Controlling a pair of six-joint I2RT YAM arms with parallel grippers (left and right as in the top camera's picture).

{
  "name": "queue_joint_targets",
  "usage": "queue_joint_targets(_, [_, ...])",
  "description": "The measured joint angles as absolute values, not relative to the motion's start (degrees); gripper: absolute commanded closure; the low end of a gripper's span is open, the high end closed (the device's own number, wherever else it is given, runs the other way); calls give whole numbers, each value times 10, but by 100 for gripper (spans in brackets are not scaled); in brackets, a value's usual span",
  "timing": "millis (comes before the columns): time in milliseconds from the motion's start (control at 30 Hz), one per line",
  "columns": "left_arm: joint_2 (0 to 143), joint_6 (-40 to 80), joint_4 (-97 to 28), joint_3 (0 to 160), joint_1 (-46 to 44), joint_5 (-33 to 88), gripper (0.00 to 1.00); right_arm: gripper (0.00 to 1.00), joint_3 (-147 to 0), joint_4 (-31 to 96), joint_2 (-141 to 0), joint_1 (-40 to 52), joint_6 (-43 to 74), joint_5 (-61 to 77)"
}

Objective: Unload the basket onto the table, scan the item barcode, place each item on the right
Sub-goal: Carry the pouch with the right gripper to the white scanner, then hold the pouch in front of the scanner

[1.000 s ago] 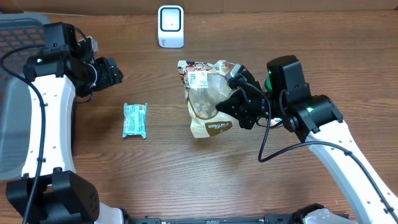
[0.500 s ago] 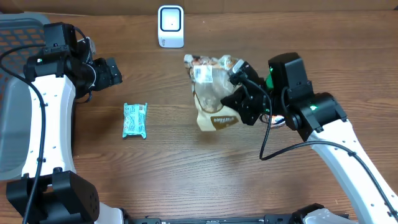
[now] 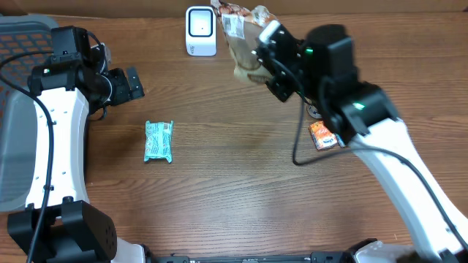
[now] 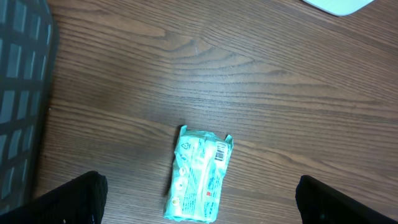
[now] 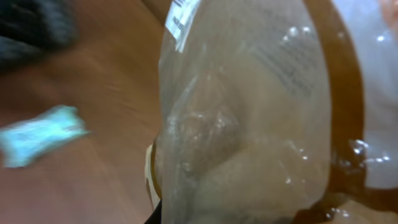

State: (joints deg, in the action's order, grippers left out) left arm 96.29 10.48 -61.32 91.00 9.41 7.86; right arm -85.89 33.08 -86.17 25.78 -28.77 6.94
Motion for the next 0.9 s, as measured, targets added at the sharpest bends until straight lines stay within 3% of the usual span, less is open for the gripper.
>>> queue_joint_targets(400, [963, 105, -613, 910, 94, 74, 1, 96, -859, -27, -1067, 300, -513, -256])
queue_joint_targets(667, [963, 105, -613, 910, 94, 72, 0, 96, -859, -257, -1199, 301, -650, -301])
queue_joint_targets(900, [963, 105, -613, 910, 94, 72, 0, 96, -871, -346, -1296, 302, -740, -270])
